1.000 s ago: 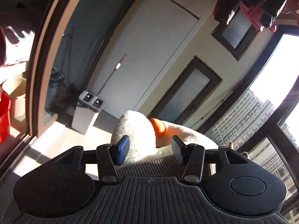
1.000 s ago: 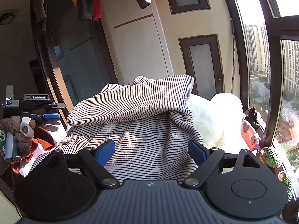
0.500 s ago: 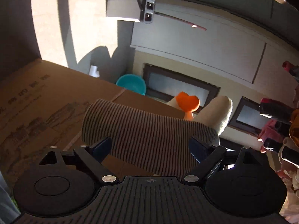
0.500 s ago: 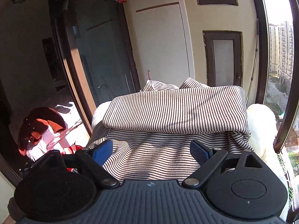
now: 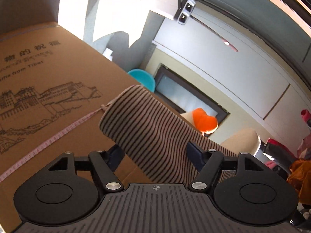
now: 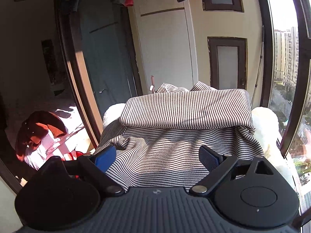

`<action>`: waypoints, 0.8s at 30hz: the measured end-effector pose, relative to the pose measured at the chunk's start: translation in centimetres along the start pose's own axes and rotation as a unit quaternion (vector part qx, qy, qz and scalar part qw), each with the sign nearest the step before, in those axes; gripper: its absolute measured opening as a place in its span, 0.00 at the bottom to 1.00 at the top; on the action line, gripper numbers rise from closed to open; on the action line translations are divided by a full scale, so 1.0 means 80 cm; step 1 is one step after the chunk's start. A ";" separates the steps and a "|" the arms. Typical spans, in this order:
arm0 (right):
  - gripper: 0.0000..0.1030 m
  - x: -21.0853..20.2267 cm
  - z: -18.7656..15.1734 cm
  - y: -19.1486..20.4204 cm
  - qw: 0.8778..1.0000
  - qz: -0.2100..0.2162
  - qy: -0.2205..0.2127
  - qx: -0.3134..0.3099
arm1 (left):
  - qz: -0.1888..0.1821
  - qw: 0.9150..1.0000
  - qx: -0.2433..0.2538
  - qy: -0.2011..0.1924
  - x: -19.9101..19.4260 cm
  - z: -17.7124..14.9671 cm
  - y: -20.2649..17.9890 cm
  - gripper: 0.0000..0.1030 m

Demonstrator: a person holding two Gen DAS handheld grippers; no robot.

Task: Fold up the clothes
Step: 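Grasp the other sleeve with the left gripper and lift it, then fold the held sleeve across the shirt body with the left gripper and release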

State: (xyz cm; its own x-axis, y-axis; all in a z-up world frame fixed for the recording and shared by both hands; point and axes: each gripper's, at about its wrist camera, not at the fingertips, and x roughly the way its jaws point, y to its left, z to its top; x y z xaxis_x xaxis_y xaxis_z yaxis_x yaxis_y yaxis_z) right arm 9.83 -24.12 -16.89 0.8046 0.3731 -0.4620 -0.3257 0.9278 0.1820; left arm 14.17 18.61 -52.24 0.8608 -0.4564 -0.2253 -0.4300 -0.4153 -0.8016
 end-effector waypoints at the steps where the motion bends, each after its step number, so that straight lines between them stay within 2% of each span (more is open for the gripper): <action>1: 0.92 -0.006 0.000 -0.006 1.000 0.002 -0.005 0.010 | 0.002 1.000 0.015 -0.010 -0.004 -0.001 -0.006 0.32; 3: 0.92 -0.015 0.000 -0.018 1.000 0.008 -0.013 0.026 | 0.005 0.999 0.044 -0.024 -0.012 0.000 -0.021 0.15; 7: 0.92 -0.028 -0.002 -0.043 0.998 0.027 -0.032 0.049 | 0.017 0.990 0.125 -0.060 -0.049 -0.018 -0.072 0.15; 10: 0.94 -0.037 -0.005 -0.056 0.996 0.050 -0.043 0.056 | 0.024 0.971 0.219 -0.098 -0.082 -0.050 -0.129 0.16; 12: 0.98 -0.042 -0.006 -0.064 0.994 0.071 -0.054 0.061 | 0.037 0.951 0.283 -0.121 -0.099 -0.077 -0.169 0.16; 13: 1.00 -0.044 -0.007 -0.068 0.993 0.081 -0.059 0.063 | 0.046 0.938 0.318 -0.131 -0.106 -0.093 -0.191 0.17; 17: 1.00 -0.044 -0.005 -0.085 0.987 0.121 -0.063 0.088 | 0.087 0.876 0.444 -0.167 -0.117 -0.168 -0.265 0.19; 20: 1.00 -0.037 -0.004 -0.097 0.982 0.146 -0.051 0.112 | 0.108 0.832 0.510 -0.190 -0.109 -0.224 -0.304 0.17; 24: 1.00 -0.030 -0.010 -0.111 0.980 0.141 -0.051 0.134 | 0.116 0.785 0.577 -0.192 -0.086 -0.300 -0.346 0.15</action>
State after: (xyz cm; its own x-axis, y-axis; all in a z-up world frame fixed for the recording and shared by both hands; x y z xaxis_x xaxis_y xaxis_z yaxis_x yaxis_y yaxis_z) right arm 10.42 -33.25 -18.09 0.7515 0.6004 -0.2733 -0.4114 0.7504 0.5174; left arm 13.58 14.34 -15.20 0.9100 -0.0513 -0.4115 -0.2445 0.7351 -0.6324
